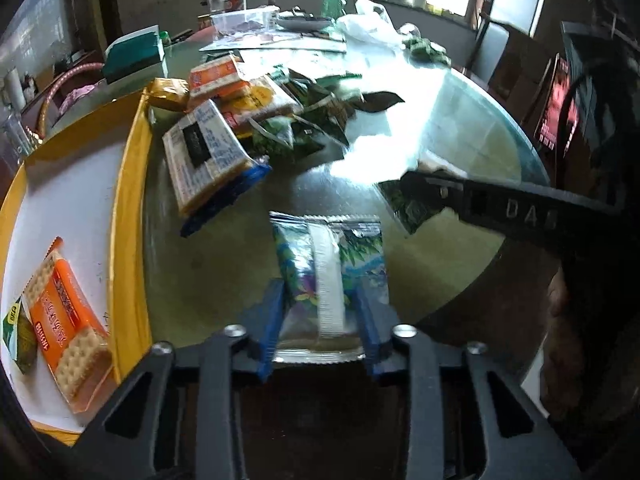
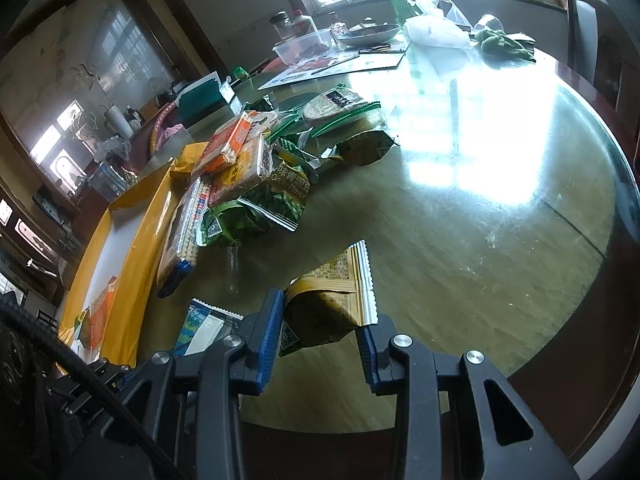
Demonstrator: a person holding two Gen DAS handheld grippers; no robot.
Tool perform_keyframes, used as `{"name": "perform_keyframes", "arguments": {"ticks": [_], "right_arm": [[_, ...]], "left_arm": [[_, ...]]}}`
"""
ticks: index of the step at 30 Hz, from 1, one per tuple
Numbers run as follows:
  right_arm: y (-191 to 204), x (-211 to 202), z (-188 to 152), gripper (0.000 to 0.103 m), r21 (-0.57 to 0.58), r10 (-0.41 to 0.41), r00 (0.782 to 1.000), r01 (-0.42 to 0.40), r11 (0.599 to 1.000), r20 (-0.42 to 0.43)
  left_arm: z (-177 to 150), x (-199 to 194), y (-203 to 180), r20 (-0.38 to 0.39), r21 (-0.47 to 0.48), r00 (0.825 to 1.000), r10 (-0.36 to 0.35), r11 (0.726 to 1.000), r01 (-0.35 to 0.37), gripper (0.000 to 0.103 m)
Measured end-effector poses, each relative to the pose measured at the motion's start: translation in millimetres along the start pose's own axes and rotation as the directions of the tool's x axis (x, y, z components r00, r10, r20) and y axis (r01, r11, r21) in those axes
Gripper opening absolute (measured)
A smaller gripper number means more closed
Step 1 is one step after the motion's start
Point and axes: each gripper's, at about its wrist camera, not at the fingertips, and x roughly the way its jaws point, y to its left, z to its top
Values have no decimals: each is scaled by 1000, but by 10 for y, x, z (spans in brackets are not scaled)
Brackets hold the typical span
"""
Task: Organize snacks
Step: 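Lift the clear packet with the left gripper while the right holds the gold bag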
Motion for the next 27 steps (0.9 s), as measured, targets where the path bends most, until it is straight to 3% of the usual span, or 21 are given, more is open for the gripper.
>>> {"name": "perform_keyframes", "arguments": {"ticks": [2, 4, 9, 10, 12, 13, 14, 21, 27], "right_arm": [[0, -7, -1, 35, -1, 0, 1000, 0, 1000, 4], [11, -16, -7, 35, -1, 2, 1000, -2, 1000, 8], [33, -27, -5, 35, -8, -2, 1000, 2, 1000, 10], [33, -29, -2, 35, -8, -3, 1000, 4, 1000, 11], [23, -34, -1, 35, -6, -5, 1000, 5, 1000, 13], [28, -35, -1, 35, -5, -6, 1000, 6, 1000, 13], [22, -34, 0, 35, -4, -8, 1000, 8, 1000, 13], [-12, -62, 0, 35, 4, -5, 1000, 5, 1000, 23], [-48, -78, -20, 35, 14, 0, 1000, -1, 1000, 21]], "left_arm": [[22, -37, 80, 5, -42, 999, -47, 998, 47, 17], [26, -42, 94, 8, -42, 999, -33, 999, 34, 9], [21, -61, 89, 15, -48, 999, -45, 998, 46, 9], [19, -68, 93, 17, -55, 999, -45, 997, 46, 13], [16, -67, 92, 6, -58, 999, -46, 997, 46, 37], [16, -75, 76, 9, -49, 999, -37, 998, 38, 61], [7, -92, 65, 25, -42, 999, -27, 999, 28, 70], [-39, 52, -84, -27, 35, 999, 25, 999, -24, 70], [-26, 79, -86, -37, 13, 999, 12, 1000, -11, 70]]}}
